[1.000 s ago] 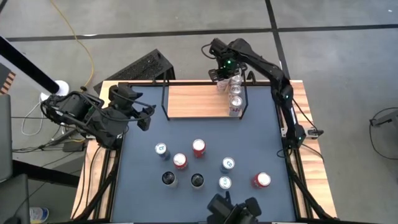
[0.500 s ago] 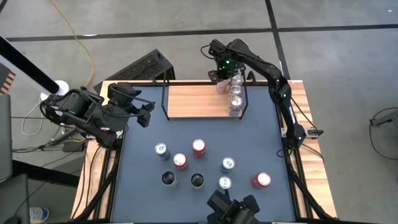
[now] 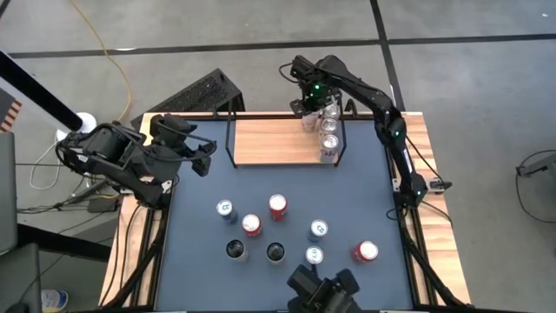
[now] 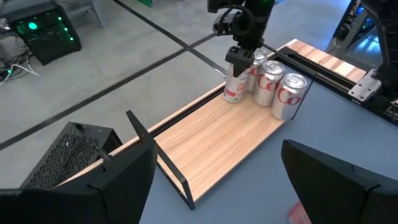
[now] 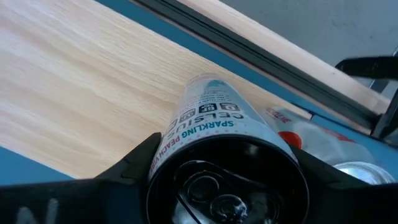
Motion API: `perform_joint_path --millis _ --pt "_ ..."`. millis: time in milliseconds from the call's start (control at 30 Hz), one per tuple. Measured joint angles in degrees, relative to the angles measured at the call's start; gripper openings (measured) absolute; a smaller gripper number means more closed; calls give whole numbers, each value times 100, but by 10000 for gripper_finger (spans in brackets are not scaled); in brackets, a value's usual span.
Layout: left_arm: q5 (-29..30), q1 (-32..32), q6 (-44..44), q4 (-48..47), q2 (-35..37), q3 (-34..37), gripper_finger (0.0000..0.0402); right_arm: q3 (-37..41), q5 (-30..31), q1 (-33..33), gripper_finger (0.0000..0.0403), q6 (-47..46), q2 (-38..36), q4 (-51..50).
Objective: Place canned beverage on shelf
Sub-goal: Put the bottom right white soda can on the shelf
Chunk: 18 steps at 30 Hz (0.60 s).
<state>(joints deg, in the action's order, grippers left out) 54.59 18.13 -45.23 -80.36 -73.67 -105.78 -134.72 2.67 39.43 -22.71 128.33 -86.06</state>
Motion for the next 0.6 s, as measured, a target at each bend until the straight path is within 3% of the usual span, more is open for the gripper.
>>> perform_joint_path --millis 600 --pt "40 2 118 -22 48 0 332 -22 -92 -38 261 392 22 262"
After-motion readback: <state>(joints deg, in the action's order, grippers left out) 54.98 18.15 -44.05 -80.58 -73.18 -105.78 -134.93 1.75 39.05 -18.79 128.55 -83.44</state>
